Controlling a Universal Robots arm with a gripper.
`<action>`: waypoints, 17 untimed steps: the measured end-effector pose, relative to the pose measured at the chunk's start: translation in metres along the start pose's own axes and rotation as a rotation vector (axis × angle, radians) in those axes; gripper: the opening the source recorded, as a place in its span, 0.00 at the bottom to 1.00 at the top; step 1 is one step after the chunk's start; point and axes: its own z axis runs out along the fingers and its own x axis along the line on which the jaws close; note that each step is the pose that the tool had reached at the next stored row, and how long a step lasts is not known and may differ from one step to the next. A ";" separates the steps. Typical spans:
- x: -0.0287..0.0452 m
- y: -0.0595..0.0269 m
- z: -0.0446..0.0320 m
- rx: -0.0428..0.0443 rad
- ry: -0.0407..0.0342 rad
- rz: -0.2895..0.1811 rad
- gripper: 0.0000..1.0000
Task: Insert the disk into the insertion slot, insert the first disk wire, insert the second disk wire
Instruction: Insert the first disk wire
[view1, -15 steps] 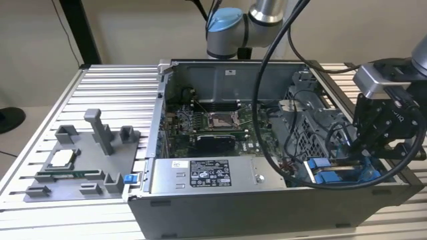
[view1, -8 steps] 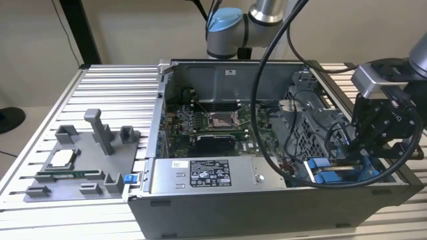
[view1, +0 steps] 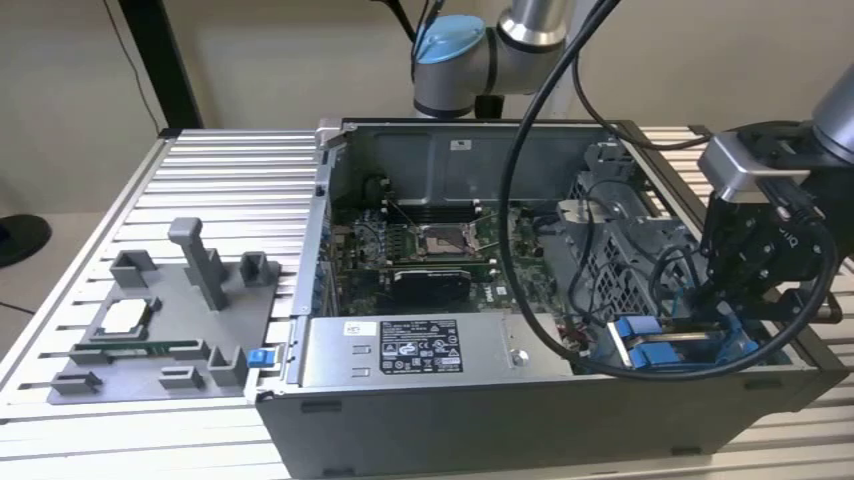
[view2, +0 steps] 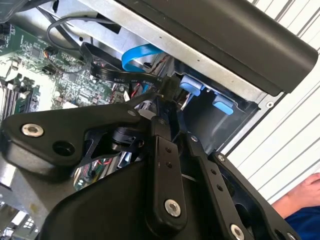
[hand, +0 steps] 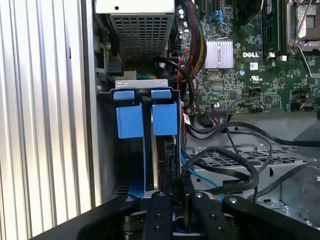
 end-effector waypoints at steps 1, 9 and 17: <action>0.0000 0.0000 0.0004 0.0000 0.0001 0.000 0.00; 0.0007 -0.0002 0.0076 0.0030 0.0003 0.000 0.00; 0.0010 -0.0004 0.0124 0.0029 -0.0035 0.000 1.00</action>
